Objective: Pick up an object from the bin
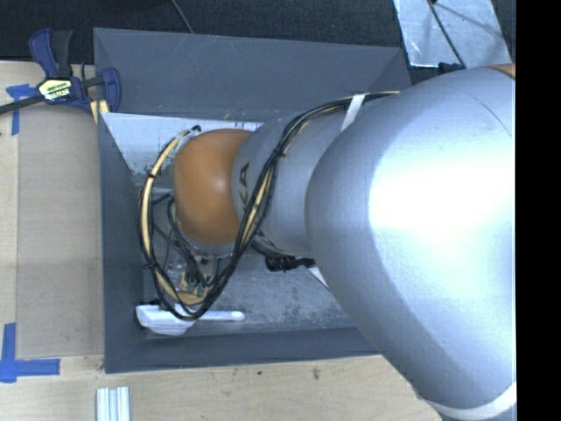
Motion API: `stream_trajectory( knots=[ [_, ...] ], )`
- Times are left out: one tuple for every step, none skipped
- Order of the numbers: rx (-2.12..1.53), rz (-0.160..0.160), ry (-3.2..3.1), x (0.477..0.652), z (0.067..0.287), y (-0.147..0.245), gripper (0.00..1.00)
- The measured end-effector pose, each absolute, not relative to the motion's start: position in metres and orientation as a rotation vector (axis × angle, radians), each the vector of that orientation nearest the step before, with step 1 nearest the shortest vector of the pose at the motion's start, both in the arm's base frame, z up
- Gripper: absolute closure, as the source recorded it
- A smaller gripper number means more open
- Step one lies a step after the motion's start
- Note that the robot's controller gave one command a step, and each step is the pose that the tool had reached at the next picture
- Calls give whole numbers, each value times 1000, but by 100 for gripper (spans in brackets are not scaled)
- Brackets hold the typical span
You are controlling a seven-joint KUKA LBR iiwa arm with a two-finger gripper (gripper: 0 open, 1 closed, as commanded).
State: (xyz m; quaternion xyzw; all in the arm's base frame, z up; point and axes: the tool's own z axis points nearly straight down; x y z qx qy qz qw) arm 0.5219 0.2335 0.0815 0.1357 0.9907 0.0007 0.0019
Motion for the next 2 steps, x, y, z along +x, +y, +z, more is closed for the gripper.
stream_trajectory(
  knots=[
    [313, -6, 3132, 524, 123, 215, 0],
    [172, 4, 3129, 532, 165, 206, 0]
  ],
)
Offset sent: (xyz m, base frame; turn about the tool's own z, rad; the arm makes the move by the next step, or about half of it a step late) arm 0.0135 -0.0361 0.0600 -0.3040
